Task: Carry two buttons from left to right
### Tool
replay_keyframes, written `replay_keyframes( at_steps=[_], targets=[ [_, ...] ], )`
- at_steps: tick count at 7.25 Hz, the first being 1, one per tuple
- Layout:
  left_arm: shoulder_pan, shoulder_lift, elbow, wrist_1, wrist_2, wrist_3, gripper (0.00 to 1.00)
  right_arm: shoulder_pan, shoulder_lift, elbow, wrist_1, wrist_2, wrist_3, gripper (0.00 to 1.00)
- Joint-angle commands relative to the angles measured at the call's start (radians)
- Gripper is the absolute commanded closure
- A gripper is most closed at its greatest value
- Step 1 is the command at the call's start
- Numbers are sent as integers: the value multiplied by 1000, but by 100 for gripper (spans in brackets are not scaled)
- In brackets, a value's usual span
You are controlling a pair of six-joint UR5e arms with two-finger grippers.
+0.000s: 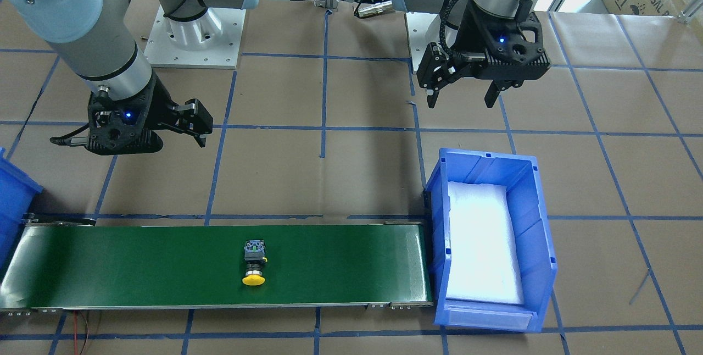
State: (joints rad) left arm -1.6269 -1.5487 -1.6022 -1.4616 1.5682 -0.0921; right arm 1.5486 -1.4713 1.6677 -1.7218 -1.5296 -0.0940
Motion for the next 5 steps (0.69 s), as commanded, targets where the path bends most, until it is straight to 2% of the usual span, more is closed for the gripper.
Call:
replay_keyframes(
  at_steps=[1,4,5],
  targets=[
    [1,-27,11,-2,2,9,0,-1,-7,35,-1,2,-7,0],
    [16,-36,-2,-8,13,59,0,-1,-4,33,-7,-1,-1,0],
    [33,-21,22,-28,12,64,0,-1,-4,33,-7,0,-1,0]
  ],
)
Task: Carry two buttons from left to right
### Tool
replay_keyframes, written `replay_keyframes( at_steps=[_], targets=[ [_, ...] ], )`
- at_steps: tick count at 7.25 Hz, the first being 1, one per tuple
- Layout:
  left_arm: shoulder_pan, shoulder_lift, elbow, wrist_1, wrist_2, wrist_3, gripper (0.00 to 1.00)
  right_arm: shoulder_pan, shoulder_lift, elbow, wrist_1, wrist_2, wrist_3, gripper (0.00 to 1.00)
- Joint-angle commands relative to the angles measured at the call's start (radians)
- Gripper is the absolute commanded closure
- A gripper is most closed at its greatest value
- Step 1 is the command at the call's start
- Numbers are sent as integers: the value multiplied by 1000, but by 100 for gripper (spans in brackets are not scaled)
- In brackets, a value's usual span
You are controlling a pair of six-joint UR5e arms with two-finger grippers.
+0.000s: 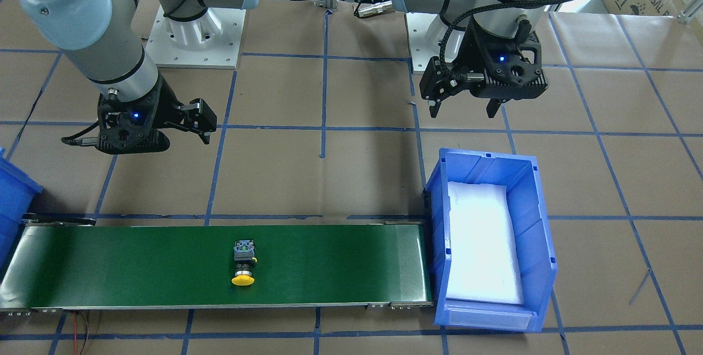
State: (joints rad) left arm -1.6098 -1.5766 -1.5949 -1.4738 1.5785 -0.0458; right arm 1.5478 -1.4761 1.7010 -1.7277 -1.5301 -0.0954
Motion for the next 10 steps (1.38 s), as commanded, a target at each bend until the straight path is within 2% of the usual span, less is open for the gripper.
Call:
replay_keyframes(
  at_steps=[1,6,8,10],
  targets=[
    [15,15,15,-17,1,14,0,0,2,0,-1,1,2,0],
    [28,17,6,-16,0,20,0,1,3,0,-1,4,2,0],
    [33,13,-10,-65,0,21,0,1,37,-76,-7,-8,-12,0],
    [62,10,21,-21,-17,21,0,3,187,-205,-24,8,-17,0]
  ],
)
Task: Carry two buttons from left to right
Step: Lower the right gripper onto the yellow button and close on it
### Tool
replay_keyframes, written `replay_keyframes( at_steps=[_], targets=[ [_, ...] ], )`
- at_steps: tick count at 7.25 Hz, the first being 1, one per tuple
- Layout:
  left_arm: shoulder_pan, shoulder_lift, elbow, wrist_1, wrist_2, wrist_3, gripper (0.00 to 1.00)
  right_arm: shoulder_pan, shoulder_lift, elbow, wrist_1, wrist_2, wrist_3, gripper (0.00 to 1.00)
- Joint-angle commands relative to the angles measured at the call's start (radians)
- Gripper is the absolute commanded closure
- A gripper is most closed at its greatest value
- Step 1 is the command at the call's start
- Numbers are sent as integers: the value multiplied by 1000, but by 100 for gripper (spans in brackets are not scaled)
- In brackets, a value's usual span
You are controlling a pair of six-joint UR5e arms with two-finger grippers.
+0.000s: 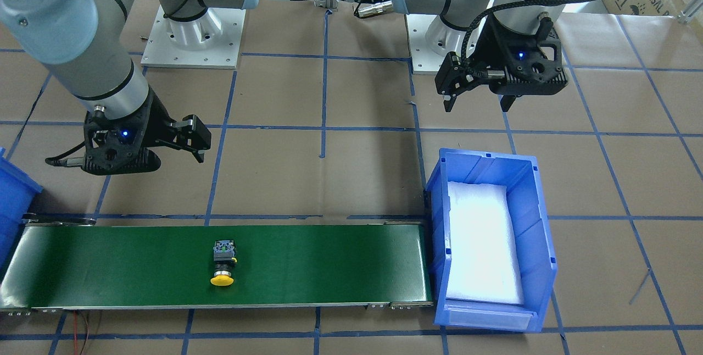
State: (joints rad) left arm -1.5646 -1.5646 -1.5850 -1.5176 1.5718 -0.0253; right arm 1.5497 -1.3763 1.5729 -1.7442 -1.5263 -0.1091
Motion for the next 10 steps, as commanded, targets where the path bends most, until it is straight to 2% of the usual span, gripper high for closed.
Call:
replay_keyframes(
  at_steps=[1,3,4,6,7,8,10],
  targets=[
    [12,-5,-7,24,-7,-5,0,1,135,-105,-56,3,-3,0],
    [21,5,34,-3,-10,-7,0,0,210,-108,-142,-8,26,0],
    [17,-5,17,-60,-12,-5,0,0,227,-106,-161,-11,57,0],
    [27,-5,40,-65,-122,-9,0,0,265,-103,-199,-6,91,0],
    [34,-6,36,-61,-113,2,0,0,288,-102,-218,0,94,0],
    [69,-6,30,-61,-55,33,0,0,296,-99,-224,3,130,0],
    [98,-6,11,-67,-41,45,0,1,310,-96,-224,3,169,0]
  ],
)
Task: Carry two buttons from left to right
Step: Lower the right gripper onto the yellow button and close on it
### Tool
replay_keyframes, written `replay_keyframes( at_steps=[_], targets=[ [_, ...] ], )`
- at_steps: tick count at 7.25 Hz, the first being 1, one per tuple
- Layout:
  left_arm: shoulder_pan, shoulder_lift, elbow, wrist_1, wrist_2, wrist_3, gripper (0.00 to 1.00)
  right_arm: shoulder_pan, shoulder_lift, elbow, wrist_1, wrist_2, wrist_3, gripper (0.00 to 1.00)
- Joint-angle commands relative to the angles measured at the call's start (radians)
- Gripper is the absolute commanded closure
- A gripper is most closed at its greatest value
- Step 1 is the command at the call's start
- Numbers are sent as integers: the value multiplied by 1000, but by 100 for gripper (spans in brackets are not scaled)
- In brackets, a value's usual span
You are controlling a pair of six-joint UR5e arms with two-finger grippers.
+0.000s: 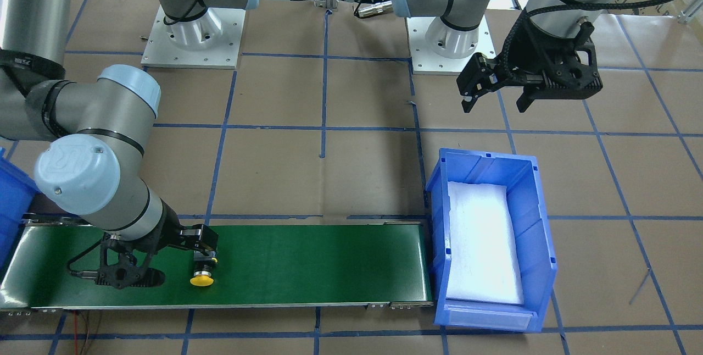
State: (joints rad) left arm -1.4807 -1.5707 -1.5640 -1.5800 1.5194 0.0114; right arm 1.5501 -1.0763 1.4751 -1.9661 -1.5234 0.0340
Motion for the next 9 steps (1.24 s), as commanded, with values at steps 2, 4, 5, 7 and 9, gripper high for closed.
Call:
replay_keyframes(
  at_steps=[2,4,5,7,9],
  targets=[
    [5,12,-5,0,10,7,0,1,21,5,-20,2,35,0],
    [2,17,-2,0,1,7,0,1,28,19,-40,2,35,0],
    [2,17,2,2,13,7,0,-1,32,27,-51,2,35,1],
    [8,17,-4,2,15,7,0,-1,23,31,-45,2,47,76],
    [14,17,-1,3,11,7,0,-1,15,31,-31,0,63,96]
  ],
)
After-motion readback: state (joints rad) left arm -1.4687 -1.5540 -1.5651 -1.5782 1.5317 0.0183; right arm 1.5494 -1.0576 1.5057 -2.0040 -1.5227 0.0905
